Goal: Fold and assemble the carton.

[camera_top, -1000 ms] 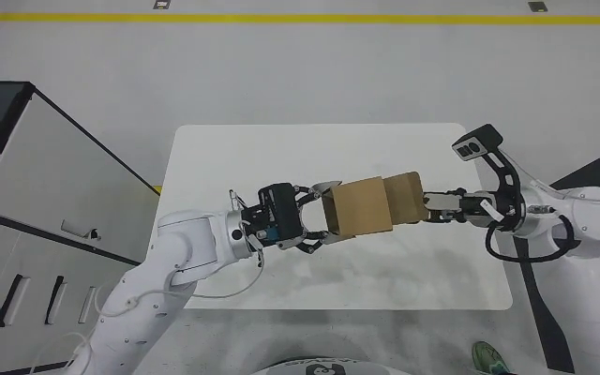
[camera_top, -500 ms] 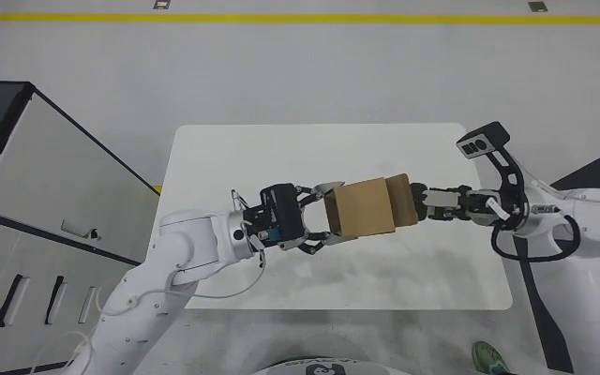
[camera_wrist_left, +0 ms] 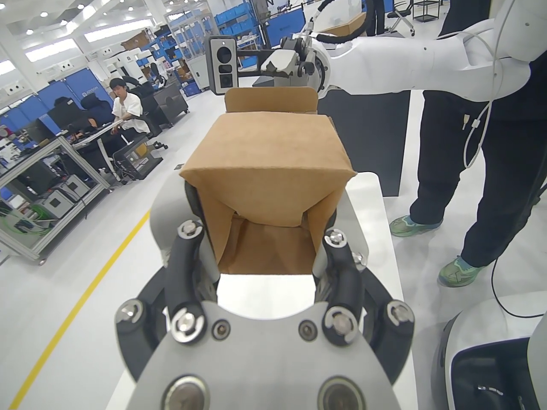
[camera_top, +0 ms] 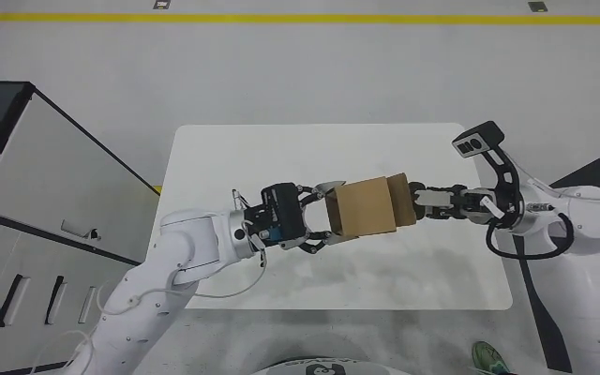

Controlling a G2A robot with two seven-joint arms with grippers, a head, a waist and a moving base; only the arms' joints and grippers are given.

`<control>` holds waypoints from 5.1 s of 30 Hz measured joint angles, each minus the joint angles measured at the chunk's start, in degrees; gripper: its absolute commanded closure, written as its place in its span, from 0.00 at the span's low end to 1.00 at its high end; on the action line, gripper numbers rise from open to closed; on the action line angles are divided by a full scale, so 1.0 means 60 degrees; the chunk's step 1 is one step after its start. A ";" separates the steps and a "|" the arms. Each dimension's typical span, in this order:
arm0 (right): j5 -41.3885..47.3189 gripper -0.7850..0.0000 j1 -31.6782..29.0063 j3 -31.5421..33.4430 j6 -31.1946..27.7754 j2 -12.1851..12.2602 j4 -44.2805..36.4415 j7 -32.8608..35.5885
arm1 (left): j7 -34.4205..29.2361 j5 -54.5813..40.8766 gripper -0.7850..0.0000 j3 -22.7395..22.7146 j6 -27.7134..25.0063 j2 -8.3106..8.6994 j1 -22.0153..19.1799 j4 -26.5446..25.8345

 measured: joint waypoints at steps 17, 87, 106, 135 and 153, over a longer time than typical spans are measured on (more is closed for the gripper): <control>-0.0574 0.92 0.0076 -0.0157 0.0277 0.0053 -0.0037 0.0045 | 0.0000 0.0032 1.00 0.0012 0.0003 0.0010 -0.0014 -0.0036; -0.0483 0.99 -0.0052 -0.0137 -0.0039 0.0167 -0.0281 0.0053 | -0.0146 0.0021 1.00 0.0058 0.0007 0.0070 0.0085 -0.0123; -0.0465 0.80 0.0017 -0.0186 -0.0092 0.0182 -0.0222 0.0065 | -0.0152 -0.0049 1.00 0.0060 0.0001 0.0076 0.0012 -0.0044; -0.0631 1.00 0.0197 -0.0351 0.0079 0.0214 -0.0131 0.0096 | -0.0156 -0.0058 1.00 0.0110 -0.0025 0.0073 -0.0137 0.0051; -0.0807 1.00 0.0213 -0.0350 0.0151 0.0253 -0.0168 0.0099 | -0.0243 -0.0015 1.00 0.0242 -0.0027 0.0060 -0.0229 0.0086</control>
